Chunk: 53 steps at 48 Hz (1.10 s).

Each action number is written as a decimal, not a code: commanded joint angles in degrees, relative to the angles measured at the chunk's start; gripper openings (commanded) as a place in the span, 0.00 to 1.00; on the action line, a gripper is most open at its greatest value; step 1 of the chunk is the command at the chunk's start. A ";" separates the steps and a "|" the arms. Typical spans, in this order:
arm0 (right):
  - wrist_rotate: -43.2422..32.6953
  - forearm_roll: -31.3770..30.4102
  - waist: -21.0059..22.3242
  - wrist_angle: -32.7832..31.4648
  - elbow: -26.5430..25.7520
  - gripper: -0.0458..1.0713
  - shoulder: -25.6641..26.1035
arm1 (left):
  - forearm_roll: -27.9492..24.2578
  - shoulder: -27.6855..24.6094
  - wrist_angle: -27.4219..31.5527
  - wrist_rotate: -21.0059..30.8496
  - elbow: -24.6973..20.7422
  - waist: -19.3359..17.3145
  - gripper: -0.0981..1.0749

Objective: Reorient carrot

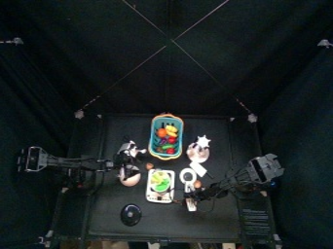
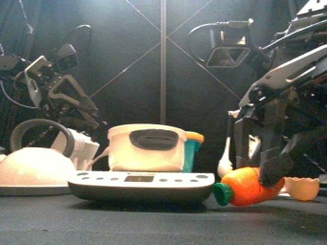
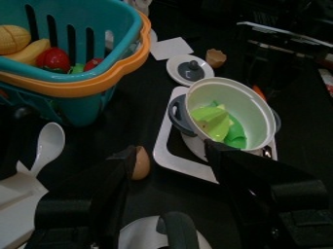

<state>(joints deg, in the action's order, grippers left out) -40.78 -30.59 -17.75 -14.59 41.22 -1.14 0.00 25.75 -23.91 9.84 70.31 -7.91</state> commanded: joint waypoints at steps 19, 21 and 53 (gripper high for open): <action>0.09 2.90 -5.10 0.79 -0.35 0.65 4.57 | 0.18 0.09 -0.26 0.09 -0.97 0.18 0.88; 0.00 3.69 -5.80 2.46 -0.35 0.65 4.57 | 0.35 0.09 -0.26 0.09 -1.05 0.18 0.88; 0.09 3.25 -4.57 7.82 3.16 0.65 8.09 | 0.35 0.09 -0.18 0.00 -1.49 -0.18 0.88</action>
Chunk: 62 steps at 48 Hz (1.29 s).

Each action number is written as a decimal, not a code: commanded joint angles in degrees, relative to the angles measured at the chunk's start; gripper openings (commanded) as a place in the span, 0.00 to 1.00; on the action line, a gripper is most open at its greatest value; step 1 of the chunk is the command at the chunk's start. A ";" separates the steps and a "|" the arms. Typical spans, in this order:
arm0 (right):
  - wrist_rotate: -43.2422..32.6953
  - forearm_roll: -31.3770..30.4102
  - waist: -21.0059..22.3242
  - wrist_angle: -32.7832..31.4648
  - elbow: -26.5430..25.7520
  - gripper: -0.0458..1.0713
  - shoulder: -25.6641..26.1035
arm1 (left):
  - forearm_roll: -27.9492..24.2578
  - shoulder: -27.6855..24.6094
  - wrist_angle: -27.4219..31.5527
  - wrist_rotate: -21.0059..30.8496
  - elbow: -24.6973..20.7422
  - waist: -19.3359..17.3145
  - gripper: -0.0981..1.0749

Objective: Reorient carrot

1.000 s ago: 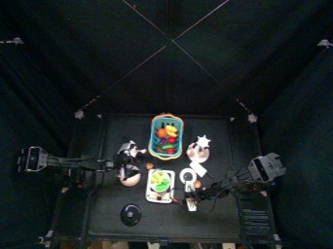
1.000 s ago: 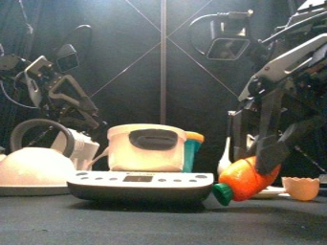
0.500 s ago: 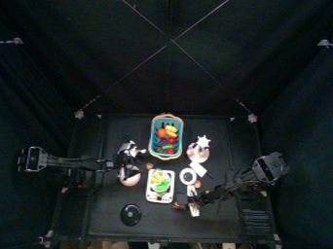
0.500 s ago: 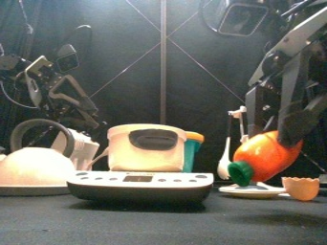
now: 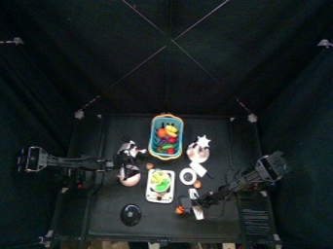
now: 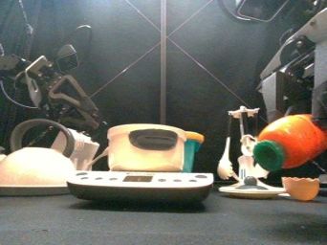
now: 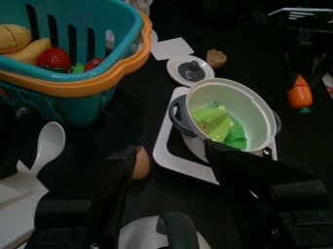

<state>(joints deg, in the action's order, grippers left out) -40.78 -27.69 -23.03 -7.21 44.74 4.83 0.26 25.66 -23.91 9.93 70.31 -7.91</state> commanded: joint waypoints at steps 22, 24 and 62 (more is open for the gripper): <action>-1.14 11.25 4.04 -12.83 -2.29 0.65 2.99 | 0.09 0.18 -0.18 0.00 -1.23 -0.09 0.88; -1.14 12.74 4.04 -12.22 -2.46 0.65 3.08 | 0.09 0.18 -0.18 0.00 -1.23 -0.18 0.88; -1.32 13.45 14.85 -3.16 -1.85 0.65 4.13 | 0.09 0.18 -0.18 -0.09 1.41 0.18 0.88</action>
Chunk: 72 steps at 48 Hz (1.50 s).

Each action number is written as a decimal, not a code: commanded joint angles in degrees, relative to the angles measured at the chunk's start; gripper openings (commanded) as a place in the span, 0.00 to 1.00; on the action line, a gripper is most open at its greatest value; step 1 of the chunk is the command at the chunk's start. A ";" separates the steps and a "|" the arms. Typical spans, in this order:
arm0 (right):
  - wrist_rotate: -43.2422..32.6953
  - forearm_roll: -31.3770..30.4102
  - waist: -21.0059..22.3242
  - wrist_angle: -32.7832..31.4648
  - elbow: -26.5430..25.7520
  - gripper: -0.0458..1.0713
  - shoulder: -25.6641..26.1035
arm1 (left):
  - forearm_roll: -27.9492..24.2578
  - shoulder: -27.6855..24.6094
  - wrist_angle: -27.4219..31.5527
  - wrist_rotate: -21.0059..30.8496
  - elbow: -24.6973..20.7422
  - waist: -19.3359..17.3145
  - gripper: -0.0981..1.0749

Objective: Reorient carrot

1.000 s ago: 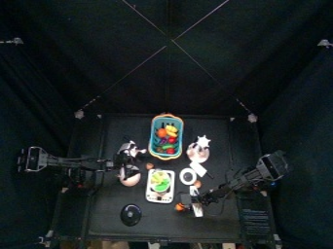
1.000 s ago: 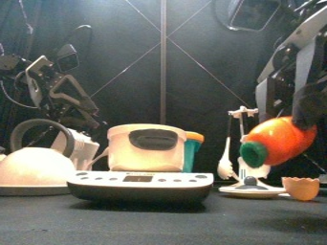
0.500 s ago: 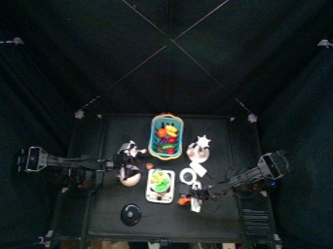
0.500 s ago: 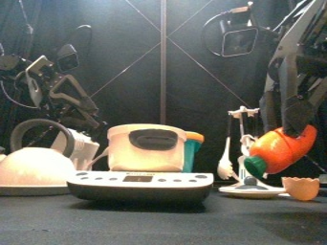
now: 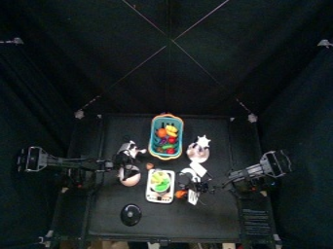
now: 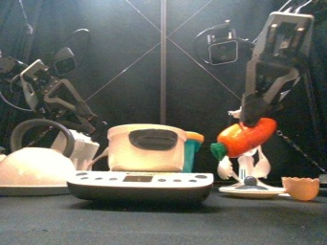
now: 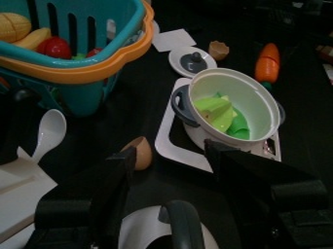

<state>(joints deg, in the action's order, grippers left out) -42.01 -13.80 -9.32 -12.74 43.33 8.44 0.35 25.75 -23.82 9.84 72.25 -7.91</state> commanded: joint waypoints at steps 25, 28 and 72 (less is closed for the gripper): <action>0.00 -2.29 3.87 6.42 2.02 0.65 2.99 | -0.09 0.09 -0.26 -0.18 -0.44 0.35 0.88; 0.00 -2.37 4.57 7.29 2.99 0.65 3.25 | 0.00 0.09 -0.26 -0.09 -0.44 0.35 0.88; 6.50 1.76 12.57 32.52 14.59 0.65 5.63 | 0.00 0.09 -0.26 0.26 -0.53 0.44 0.88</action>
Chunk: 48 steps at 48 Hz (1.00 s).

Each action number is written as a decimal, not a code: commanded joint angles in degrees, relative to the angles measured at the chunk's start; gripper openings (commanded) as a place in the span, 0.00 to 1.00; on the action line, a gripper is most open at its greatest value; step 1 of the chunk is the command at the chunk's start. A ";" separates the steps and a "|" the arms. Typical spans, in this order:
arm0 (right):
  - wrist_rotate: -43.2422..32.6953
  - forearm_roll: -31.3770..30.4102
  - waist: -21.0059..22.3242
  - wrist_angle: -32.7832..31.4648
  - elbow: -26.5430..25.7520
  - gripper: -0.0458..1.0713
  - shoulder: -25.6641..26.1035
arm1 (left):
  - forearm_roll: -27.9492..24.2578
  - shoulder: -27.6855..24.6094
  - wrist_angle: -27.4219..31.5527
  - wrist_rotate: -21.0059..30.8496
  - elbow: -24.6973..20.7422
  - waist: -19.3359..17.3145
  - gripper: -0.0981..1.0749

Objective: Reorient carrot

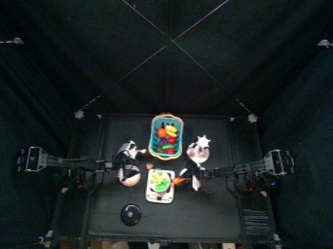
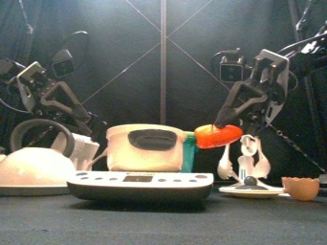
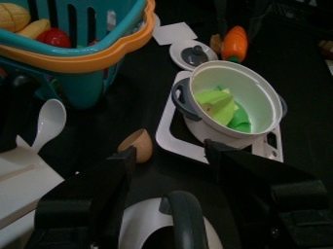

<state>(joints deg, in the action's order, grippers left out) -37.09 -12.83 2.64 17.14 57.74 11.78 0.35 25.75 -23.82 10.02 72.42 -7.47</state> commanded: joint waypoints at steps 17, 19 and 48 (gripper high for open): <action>13.97 19.95 -0.88 12.22 6.15 0.65 3.96 | 0.97 0.09 -0.26 0.00 -0.70 0.00 0.88; 16.70 23.47 -2.37 12.22 5.63 0.65 3.69 | 0.97 0.00 -0.26 -0.09 -0.79 0.09 0.88; 42.54 71.98 -24.52 23.73 1.23 0.65 -6.42 | 1.05 0.09 -0.26 -0.18 -0.70 0.09 0.88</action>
<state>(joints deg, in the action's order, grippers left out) 2.72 50.27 -17.67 36.47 60.38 6.24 1.23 25.75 -23.82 10.02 72.42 -7.47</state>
